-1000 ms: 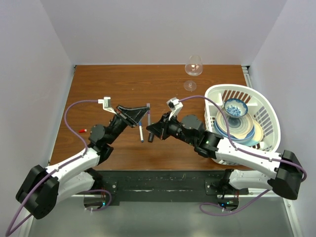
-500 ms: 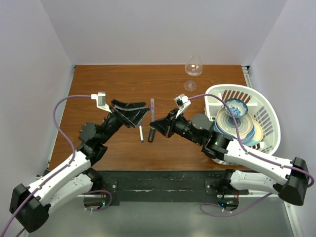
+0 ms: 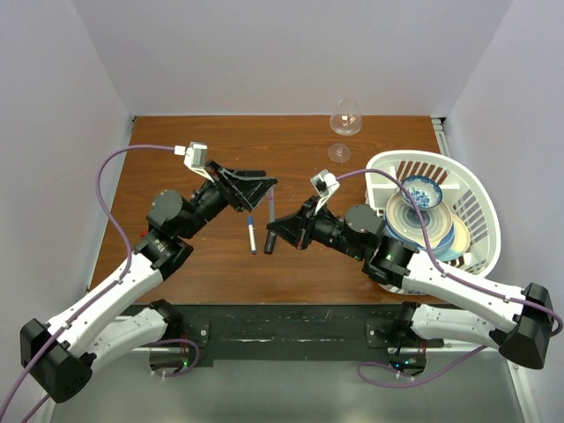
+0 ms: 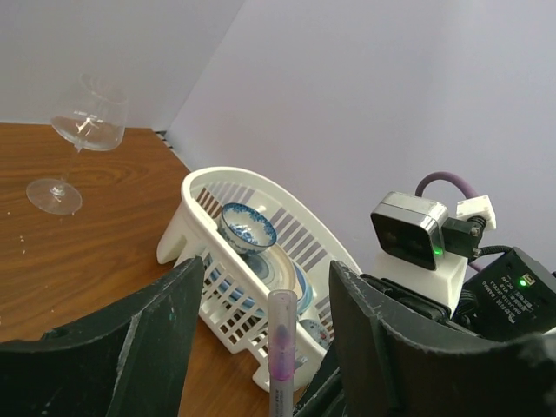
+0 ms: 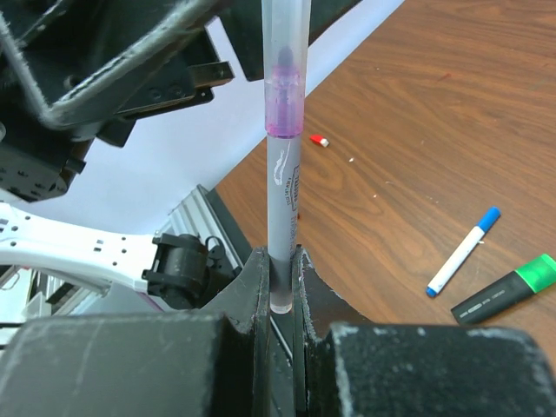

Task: Insert the pens into the pen caps

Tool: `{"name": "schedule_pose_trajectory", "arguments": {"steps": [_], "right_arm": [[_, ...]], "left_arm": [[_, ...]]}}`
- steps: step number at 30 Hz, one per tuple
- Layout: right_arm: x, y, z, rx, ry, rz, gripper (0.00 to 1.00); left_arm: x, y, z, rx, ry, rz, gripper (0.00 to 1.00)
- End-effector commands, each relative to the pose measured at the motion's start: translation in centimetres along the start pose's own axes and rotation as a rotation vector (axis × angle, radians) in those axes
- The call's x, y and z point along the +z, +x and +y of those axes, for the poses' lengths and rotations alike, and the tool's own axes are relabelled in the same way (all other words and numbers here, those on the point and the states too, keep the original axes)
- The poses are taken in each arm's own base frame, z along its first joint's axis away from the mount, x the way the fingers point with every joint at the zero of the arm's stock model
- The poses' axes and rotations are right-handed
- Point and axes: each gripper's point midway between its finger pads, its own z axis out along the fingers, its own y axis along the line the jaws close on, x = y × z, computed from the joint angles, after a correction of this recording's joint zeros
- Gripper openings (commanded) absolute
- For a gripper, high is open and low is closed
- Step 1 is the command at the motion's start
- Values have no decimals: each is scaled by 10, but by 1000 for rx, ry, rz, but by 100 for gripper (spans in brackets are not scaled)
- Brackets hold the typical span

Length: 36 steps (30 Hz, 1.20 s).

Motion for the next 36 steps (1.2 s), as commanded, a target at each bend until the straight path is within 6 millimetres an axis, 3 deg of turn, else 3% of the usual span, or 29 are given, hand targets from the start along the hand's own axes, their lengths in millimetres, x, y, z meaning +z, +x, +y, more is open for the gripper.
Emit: {"name": "schedule_pose_trajectory", "arguments": {"steps": [1, 3, 7, 9, 14, 21, 24, 25, 28, 36], "right_arm": [[-3, -12, 12, -9, -49, -40, 0], [-3, -12, 11, -7, -46, -38, 0], [-2, -11, 12, -7, -47, -36, 0], [-1, -15, 10, -13, -33, -47, 0], [3, -31, 12, -45, -14, -71, 0], [8, -60, 9, -135, 55, -121, 0], [9, -89, 17, -185, 71, -182, 0], [9, -97, 14, -197, 94, -203, 0], [15, -115, 9, -250, 149, -226, 0], [39, -153, -4, -317, 188, -249, 0]], "left_arm": [[5, -13, -15, 54, 35, 3, 61], [5, -13, -17, 56, 40, 11, 58], [6, -6, -16, 51, 44, 43, 37], [5, 4, -16, 36, 52, 91, 23], [-4, 33, -14, -24, 81, 198, 1], [-23, 61, -1, -59, 46, 285, 0], [-30, 86, 12, -107, 21, 328, 0], [-36, 104, 22, -129, 3, 362, 0], [-48, 132, 38, -147, -56, 419, 0], [-59, 169, 54, -175, -92, 472, 0]]}}
